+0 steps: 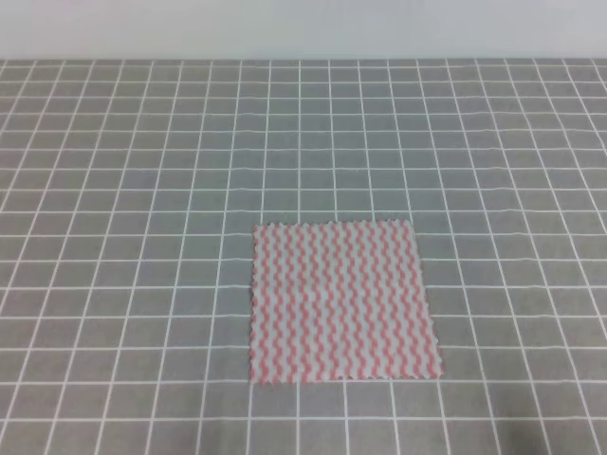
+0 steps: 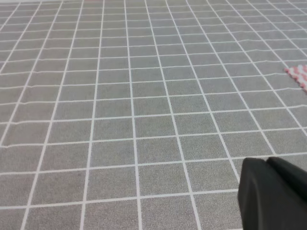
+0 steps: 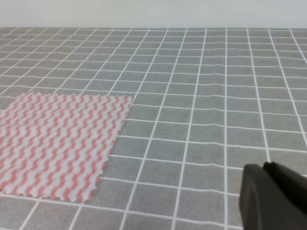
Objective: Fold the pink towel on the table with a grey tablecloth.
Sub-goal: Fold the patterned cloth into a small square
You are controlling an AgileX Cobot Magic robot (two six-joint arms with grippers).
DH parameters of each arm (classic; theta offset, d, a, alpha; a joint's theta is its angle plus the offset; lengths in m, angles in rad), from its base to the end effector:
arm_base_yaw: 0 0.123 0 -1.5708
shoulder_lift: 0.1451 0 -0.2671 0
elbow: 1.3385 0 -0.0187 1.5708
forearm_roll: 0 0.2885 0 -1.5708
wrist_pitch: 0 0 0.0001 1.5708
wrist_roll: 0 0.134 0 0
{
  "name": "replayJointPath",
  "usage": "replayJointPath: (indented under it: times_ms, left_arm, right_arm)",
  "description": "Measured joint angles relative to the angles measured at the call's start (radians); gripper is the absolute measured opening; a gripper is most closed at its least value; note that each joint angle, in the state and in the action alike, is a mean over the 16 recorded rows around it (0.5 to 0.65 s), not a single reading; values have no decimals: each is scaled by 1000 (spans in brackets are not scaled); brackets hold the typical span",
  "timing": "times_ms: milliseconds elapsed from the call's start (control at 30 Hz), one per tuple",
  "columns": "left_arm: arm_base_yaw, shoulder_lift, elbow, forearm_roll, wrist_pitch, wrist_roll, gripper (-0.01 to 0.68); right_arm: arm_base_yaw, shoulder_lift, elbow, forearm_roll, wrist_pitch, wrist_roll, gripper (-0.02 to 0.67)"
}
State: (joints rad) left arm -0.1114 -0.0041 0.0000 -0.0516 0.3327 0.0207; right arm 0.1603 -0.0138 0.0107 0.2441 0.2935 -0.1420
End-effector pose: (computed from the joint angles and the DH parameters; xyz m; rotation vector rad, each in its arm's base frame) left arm 0.1500 -0.0191 0.1734 0.0875 1.8111 -0.1143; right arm 0.1485 0.0335 0.1766 -0.1113 1.7682 0.2446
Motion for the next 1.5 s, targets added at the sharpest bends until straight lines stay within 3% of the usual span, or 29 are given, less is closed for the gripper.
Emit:
replayJointPath:
  times_ms: [900,1100,1500]
  left_arm:
    - [0,0,0,-20,-101,-8,-4]
    - [0,0,0,-114,-195,-35,-4]
    - [0,1,0,-368,-294,-96,-4]
  right_arm:
    - [0,10,-9,19,-35,0,-16]
    - [0,10,-9,128,-121,0,-17]
    - [0,8,-9,489,-310,0,-17]
